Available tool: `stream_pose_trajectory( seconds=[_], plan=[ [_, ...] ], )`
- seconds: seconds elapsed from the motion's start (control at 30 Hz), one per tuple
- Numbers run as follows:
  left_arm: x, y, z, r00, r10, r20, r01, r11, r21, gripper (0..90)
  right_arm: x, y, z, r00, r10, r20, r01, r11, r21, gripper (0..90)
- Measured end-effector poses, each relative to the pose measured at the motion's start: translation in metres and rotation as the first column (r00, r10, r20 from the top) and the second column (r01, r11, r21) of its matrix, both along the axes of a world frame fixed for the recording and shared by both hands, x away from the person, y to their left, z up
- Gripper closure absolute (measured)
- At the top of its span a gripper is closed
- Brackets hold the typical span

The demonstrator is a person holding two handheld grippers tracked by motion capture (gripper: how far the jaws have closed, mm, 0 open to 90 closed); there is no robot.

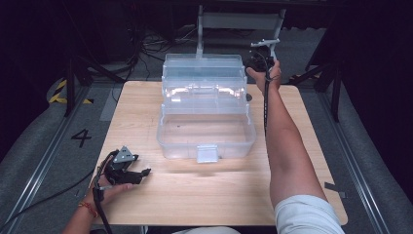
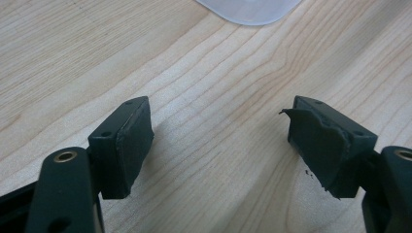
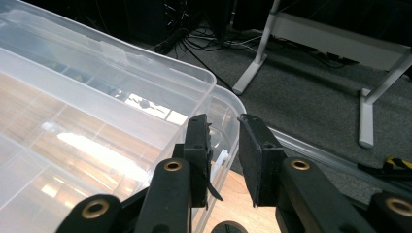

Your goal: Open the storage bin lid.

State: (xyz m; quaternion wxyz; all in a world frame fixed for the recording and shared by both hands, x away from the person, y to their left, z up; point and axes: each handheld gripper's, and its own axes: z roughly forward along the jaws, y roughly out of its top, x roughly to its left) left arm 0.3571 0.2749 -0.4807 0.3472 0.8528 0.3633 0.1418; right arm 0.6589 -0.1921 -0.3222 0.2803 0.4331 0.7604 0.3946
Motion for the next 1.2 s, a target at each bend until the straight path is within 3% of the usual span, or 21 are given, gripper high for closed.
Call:
stream_pose_trajectory(
  seconds=[0.2, 0.83, 1.2],
  plan=[
    [0.001, 0.0, 0.0, 1.0, -0.008, -0.005, 0.008, 1.0, 0.0, 24.5, -0.013, -0.001, 0.006, 0.9995, 0.026, 0.02, -0.025, 0.9992, -0.031, 75.3],
    [0.001, 0.0, 0.0, 1.0, -0.009, -0.001, 0.009, 1.0, 0.003, 24.5, -0.068, -0.025, 0.012, 0.9937, 0.089, 0.068, -0.088, 0.9958, -0.024, 74.8],
    [0.002, 0.0, 0.0, 0.9999, -0.017, 0.004, 0.017, 0.9999, 0.004, 23.8, -0.099, -0.043, 0.006, 0.9918, 0.104, 0.074, -0.103, 0.9944, -0.024, 73.4]
  ],
)
